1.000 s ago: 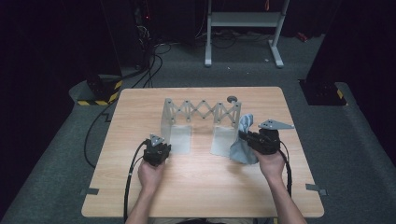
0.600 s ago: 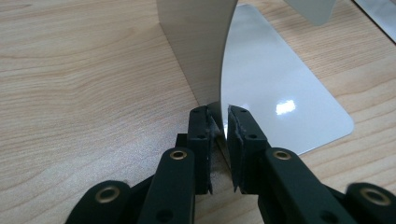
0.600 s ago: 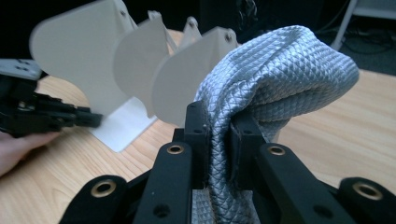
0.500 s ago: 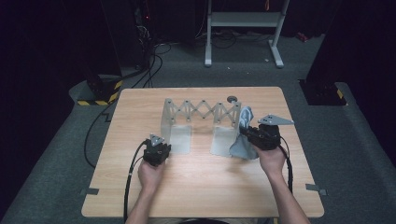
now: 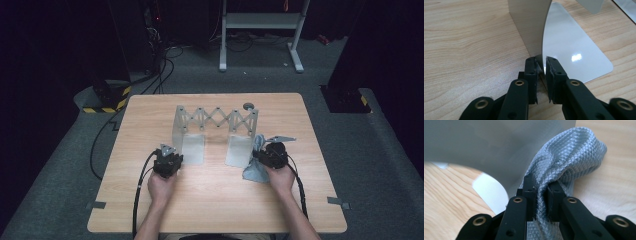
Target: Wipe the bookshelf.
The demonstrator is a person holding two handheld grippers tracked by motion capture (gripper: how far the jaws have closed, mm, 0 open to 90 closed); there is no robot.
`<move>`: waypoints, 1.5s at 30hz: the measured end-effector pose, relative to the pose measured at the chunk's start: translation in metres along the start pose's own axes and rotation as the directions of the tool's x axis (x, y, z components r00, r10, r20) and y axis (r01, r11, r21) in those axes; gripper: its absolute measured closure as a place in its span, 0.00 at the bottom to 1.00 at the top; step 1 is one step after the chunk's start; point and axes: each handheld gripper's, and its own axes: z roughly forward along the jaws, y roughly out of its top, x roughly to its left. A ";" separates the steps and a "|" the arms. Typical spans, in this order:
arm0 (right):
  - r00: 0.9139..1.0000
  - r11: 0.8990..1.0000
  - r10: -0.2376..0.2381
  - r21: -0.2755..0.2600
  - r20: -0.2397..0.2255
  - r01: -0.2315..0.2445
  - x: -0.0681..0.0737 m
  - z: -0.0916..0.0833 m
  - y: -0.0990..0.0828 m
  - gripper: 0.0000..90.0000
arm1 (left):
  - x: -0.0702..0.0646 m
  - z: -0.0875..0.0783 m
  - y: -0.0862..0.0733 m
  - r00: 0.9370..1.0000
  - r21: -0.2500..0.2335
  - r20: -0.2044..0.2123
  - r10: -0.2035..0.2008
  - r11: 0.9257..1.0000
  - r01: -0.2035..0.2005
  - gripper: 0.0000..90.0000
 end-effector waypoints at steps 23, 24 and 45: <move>0.994 0.969 -0.110 -0.222 -0.006 0.106 0.021 -0.078 0.060 0.90 | 0.001 0.000 0.000 1.000 -0.001 0.004 0.001 1.000 -0.001 0.88; 0.993 0.967 -0.118 -0.228 0.000 0.115 0.022 -0.080 0.062 0.90 | 0.001 0.000 0.000 1.000 0.000 0.004 0.001 1.000 -0.001 0.88; 0.998 0.991 -0.062 -0.119 0.021 0.064 0.007 -0.035 0.043 0.90 | 0.002 0.000 0.000 1.000 0.001 0.011 -0.002 1.000 0.002 0.87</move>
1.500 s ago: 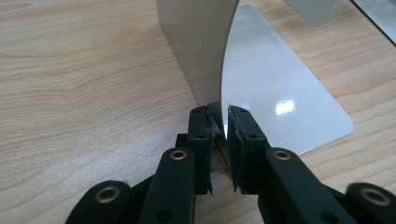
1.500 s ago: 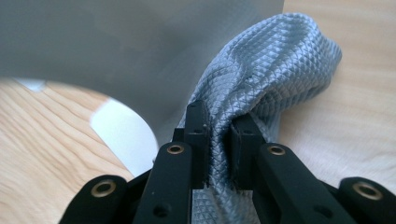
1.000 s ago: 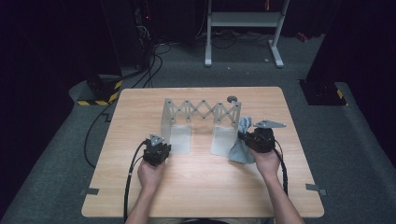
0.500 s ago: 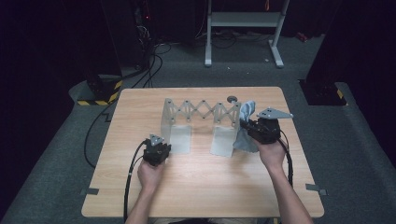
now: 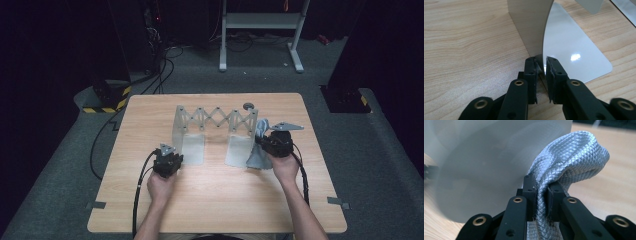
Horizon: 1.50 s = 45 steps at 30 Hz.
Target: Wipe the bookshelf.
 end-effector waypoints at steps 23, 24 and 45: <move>0.996 0.992 0.081 0.099 -0.032 -0.078 -0.006 0.018 -0.019 0.90 | 0.001 0.000 0.000 1.000 0.000 0.005 0.002 1.000 -0.002 0.88; 0.997 0.993 0.073 0.096 -0.030 -0.070 -0.004 0.015 -0.015 0.90 | 0.001 0.000 0.000 1.000 0.000 0.005 0.002 1.000 -0.002 0.88; 1.000 0.999 -0.018 -0.049 0.010 0.019 0.014 -0.028 0.035 0.90 | 0.000 0.001 0.000 1.000 -0.001 0.010 0.003 1.000 -0.003 0.87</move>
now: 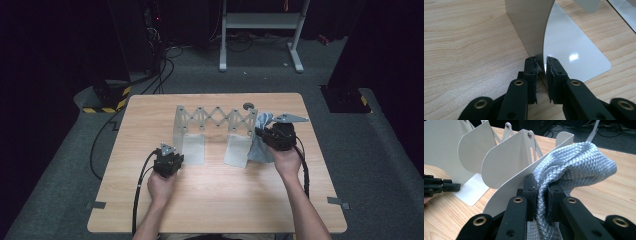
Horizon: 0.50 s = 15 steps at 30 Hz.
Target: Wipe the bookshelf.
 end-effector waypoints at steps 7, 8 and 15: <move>0.999 0.999 0.043 0.020 -0.020 -0.043 -0.008 0.013 -0.015 0.90 | -0.001 0.000 0.000 1.000 0.000 -0.001 0.002 1.000 -0.002 0.87; 0.999 0.998 0.048 0.029 -0.022 -0.047 -0.009 0.015 -0.018 0.90 | -0.001 0.000 0.000 1.000 0.000 -0.001 0.001 1.000 -0.001 0.87; 0.995 0.988 0.097 0.123 -0.007 -0.095 -0.019 0.047 -0.043 0.90 | -0.001 0.000 0.000 1.000 0.001 -0.002 0.003 1.000 -0.003 0.87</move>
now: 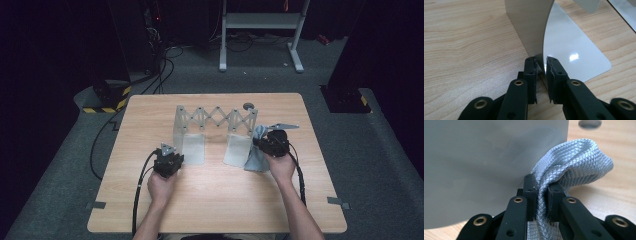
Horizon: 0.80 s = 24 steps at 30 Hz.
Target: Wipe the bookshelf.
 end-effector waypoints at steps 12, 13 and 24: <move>0.999 0.997 0.054 0.062 -0.006 -0.054 -0.013 0.028 -0.020 0.91 | 0.000 0.000 0.000 1.000 0.001 -0.004 0.004 1.000 -0.004 0.87; 0.999 0.997 0.048 0.055 -0.007 -0.048 -0.012 0.025 -0.018 0.91 | 0.000 0.000 0.000 1.000 0.000 -0.004 0.004 1.000 -0.004 0.87; 0.997 0.993 -0.076 -0.093 0.020 0.078 0.011 -0.027 0.018 0.92 | 0.000 0.000 0.000 1.000 0.000 -0.004 0.004 1.000 -0.004 0.87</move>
